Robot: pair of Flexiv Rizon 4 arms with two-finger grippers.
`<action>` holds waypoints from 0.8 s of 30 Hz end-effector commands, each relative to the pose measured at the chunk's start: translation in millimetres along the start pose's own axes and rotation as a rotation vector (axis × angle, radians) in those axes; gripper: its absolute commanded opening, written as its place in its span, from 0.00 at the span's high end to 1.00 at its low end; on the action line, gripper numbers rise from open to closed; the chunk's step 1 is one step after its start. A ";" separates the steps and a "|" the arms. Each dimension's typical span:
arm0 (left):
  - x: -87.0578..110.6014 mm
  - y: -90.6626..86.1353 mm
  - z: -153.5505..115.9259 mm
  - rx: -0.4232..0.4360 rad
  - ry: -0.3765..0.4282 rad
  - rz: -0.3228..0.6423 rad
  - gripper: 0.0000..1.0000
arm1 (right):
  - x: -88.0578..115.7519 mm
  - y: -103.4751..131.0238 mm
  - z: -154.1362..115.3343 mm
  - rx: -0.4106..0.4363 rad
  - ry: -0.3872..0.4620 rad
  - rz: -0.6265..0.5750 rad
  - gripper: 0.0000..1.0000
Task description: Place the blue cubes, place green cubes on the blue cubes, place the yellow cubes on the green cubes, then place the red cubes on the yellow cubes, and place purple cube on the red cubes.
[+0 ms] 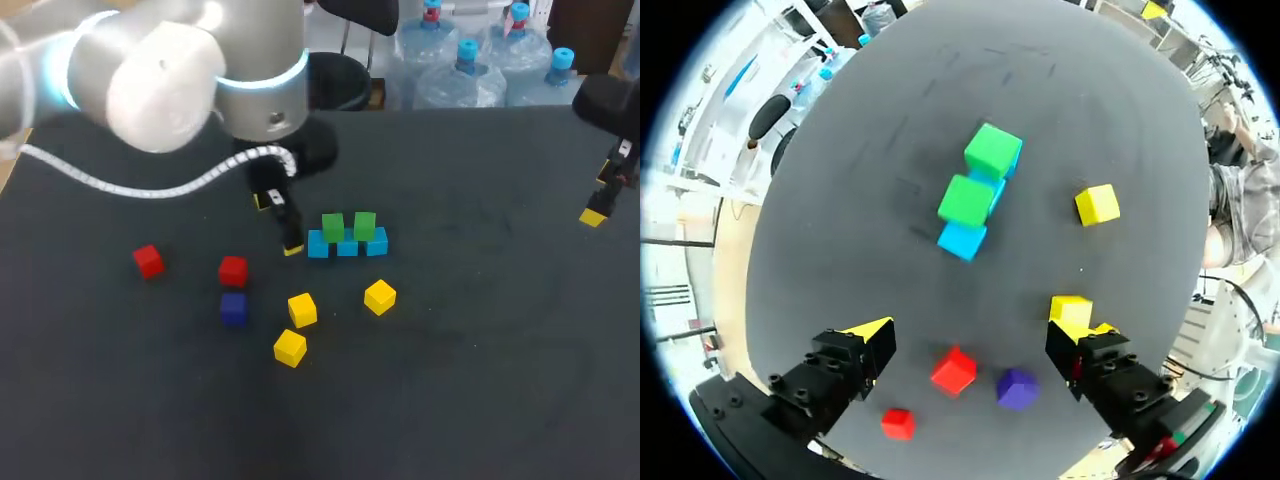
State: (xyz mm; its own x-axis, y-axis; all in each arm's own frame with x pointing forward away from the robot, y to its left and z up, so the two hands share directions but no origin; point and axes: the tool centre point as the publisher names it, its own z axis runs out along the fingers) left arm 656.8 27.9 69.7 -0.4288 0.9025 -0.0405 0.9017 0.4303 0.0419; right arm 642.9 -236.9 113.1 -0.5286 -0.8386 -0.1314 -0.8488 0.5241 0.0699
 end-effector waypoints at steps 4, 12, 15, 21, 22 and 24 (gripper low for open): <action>0.9 3.9 1.4 0.015 -0.006 0.003 0.00 | -0.1 -0.7 0.7 -0.001 -0.001 -0.001 0.00; 34.4 19.1 -21.4 -0.065 -0.092 -0.134 0.00 | -0.1 -0.7 0.7 -0.001 -0.001 -0.001 0.00; 64.9 19.9 -29.4 -0.101 -0.101 -0.251 0.00 | -0.1 -0.7 0.7 -0.001 -0.001 -0.001 0.00; 117.6 3.6 -28.9 -0.122 -0.085 -0.469 0.00 | -0.1 -0.7 0.7 -0.001 -0.001 -0.001 0.00; 125.9 0.1 -29.1 -0.126 -0.088 -0.508 0.00 | -0.1 -0.7 0.7 -0.001 -0.001 -0.001 0.00; 141.3 -7.2 -30.6 -0.142 -0.087 -0.584 0.00 | -0.1 -0.7 0.7 -0.001 -0.001 -0.001 0.00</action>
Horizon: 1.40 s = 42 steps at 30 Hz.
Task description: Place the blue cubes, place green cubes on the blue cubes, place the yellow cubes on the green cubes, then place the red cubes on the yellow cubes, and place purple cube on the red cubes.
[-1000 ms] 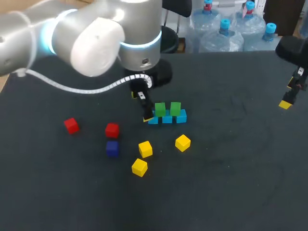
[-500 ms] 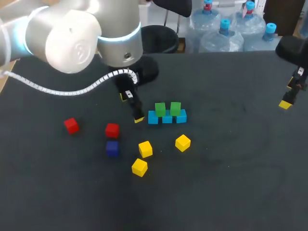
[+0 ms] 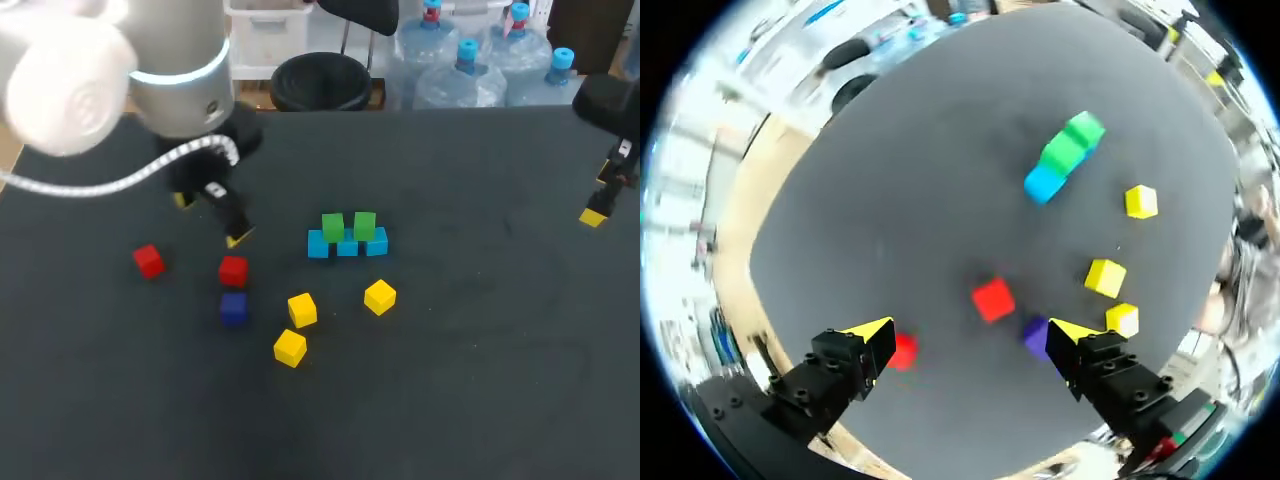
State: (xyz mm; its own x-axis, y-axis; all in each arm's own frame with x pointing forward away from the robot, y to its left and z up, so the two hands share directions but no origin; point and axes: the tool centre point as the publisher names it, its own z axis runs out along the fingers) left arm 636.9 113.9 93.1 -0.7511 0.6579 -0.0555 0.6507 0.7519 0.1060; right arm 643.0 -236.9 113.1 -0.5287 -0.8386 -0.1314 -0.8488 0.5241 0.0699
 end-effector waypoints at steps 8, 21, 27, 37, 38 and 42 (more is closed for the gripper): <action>85.8 -2.4 -20.7 -0.110 0.078 -0.233 0.00 | 0.0 -0.6 0.7 -0.001 -0.001 -0.001 0.00; 85.8 -2.4 -20.7 -0.110 0.078 -0.233 0.00 | -23.8 44.6 -14.8 -0.032 -0.064 -0.305 0.00; 85.8 -2.4 -20.7 -0.110 0.078 -0.233 0.00 | -51.5 111.4 -30.6 0.011 -0.045 -0.607 0.00; 85.8 -2.4 -20.7 -0.110 0.078 -0.233 0.00 | -90.6 187.9 6.8 -0.171 -0.039 -0.992 0.00; 85.8 -2.4 -20.7 -0.110 0.078 -0.233 0.00 | -93.4 193.5 11.5 -0.173 -0.029 -1.008 0.00; 85.8 -2.4 -20.7 -0.110 0.078 -0.233 0.00 | -103.8 199.7 24.5 -0.212 -0.009 -1.053 0.00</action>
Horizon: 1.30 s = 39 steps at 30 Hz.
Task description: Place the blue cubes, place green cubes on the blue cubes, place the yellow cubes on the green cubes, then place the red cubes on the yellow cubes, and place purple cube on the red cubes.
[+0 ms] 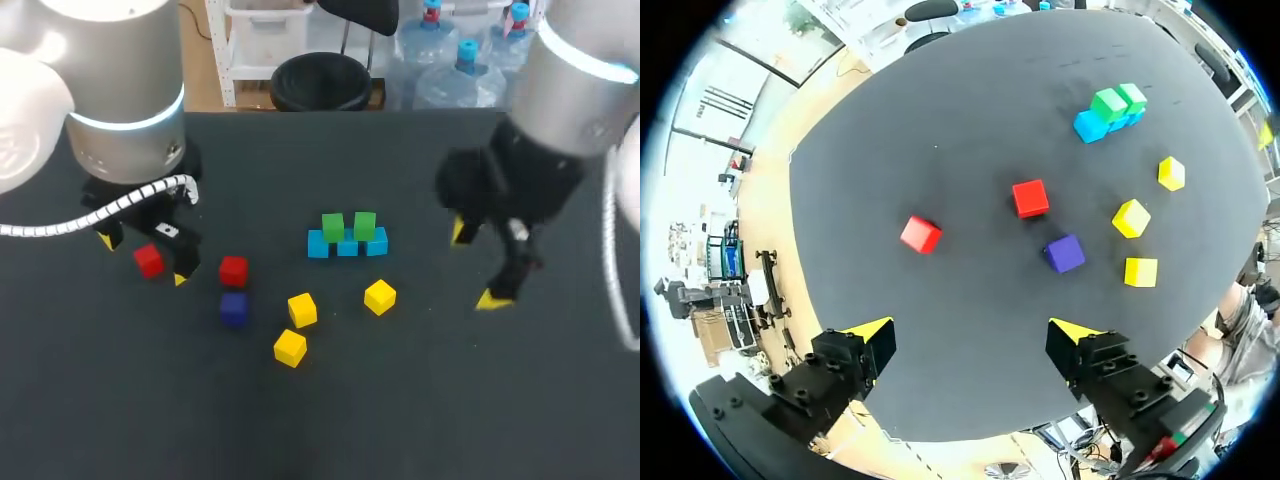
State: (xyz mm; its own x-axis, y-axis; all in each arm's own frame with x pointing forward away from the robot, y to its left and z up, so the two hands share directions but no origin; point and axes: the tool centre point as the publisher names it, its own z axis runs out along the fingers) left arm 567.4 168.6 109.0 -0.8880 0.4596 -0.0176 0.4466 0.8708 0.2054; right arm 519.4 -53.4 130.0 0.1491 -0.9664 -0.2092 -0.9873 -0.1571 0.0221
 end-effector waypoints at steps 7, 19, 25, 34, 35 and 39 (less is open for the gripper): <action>23.5 23.6 20.6 0.143 -0.054 -0.096 0.00 | -7.3 -11.3 15.1 -0.144 -0.005 -0.343 0.00; 66.5 66.0 37.9 0.175 0.001 -0.356 0.00 | -7.3 -11.3 15.1 -0.144 -0.005 -0.343 0.00; 58.8 70.4 29.8 0.136 -0.036 -0.319 0.00 | -24.6 -13.3 29.4 -0.124 0.022 -0.423 0.00; 64.0 69.4 22.9 0.114 -0.073 -0.289 0.00 | -67.9 -32.8 59.2 -0.146 -0.002 -0.557 0.00; 66.3 69.7 22.9 0.112 -0.073 -0.296 0.00 | -71.8 -34.1 60.8 -0.146 -0.007 -0.564 0.00; 68.5 69.7 23.3 0.119 -0.073 -0.291 0.00 | -86.0 -37.8 70.3 -0.152 -0.001 -0.573 0.00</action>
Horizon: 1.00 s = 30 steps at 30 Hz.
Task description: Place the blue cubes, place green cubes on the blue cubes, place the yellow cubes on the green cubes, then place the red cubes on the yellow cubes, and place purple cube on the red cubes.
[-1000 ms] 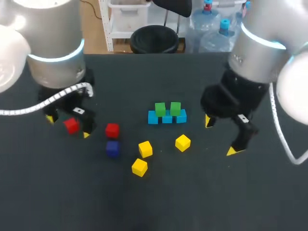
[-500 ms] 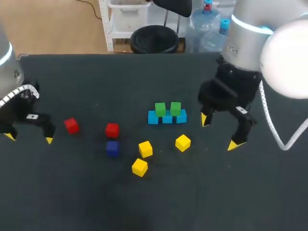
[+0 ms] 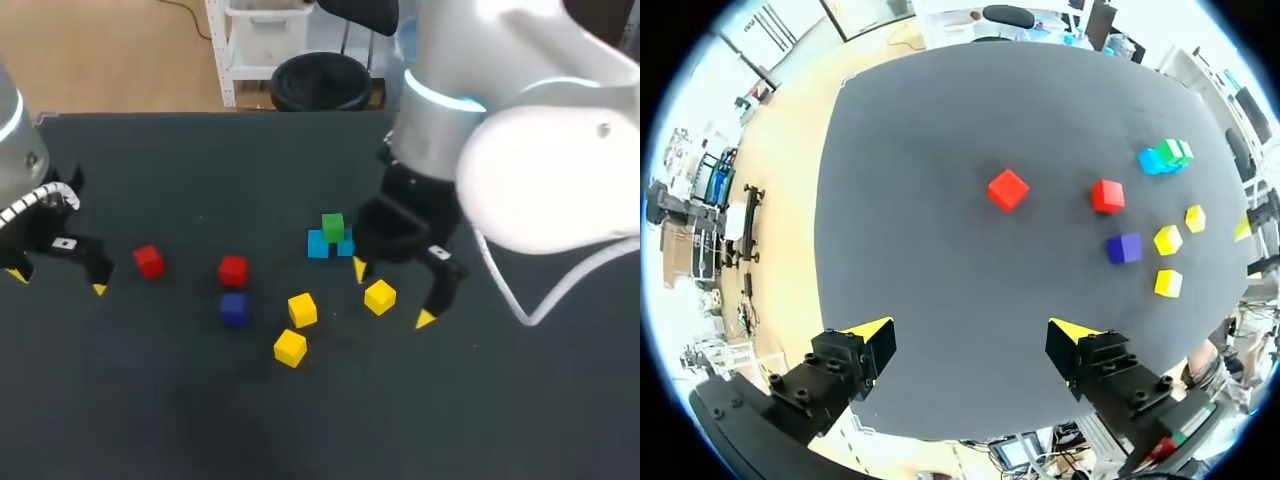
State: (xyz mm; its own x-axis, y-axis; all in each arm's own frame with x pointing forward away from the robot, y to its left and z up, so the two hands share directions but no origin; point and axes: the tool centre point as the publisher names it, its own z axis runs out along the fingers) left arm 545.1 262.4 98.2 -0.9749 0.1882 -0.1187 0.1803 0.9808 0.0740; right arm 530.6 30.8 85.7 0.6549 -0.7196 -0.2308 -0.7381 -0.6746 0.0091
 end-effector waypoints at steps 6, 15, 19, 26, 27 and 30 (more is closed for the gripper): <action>5.0 1.7 -1.7 0.009 -0.012 0.007 0.00 | -24.1 -40.2 24.3 -0.040 -0.012 0.021 0.00; 5.0 1.7 -1.7 0.009 -0.012 0.007 0.00 | -41.1 -64.8 48.1 -0.028 0.047 0.068 0.00; 5.0 1.7 -1.7 0.009 -0.012 0.007 0.00 | -38.6 -70.3 55.8 -0.031 0.105 0.127 0.00; 5.0 1.7 -1.7 0.009 -0.012 0.007 0.00 | -28.1 -78.5 63.3 -0.019 0.124 0.186 0.00; 5.0 1.7 -1.7 0.009 -0.012 0.007 0.00 | -27.6 -79.4 64.5 -0.018 0.130 0.194 0.00; 5.0 1.7 -1.7 0.009 -0.012 0.007 0.00 | -22.4 -83.6 70.6 -0.022 0.118 0.207 0.00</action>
State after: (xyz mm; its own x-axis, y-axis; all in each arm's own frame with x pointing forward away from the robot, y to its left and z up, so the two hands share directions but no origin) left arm 540.3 263.8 99.6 -0.9725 0.1938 -0.1289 0.1861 0.9801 0.0693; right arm 560.4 113.6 28.2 0.5088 -0.8555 -0.0964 -0.8552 -0.5151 0.0570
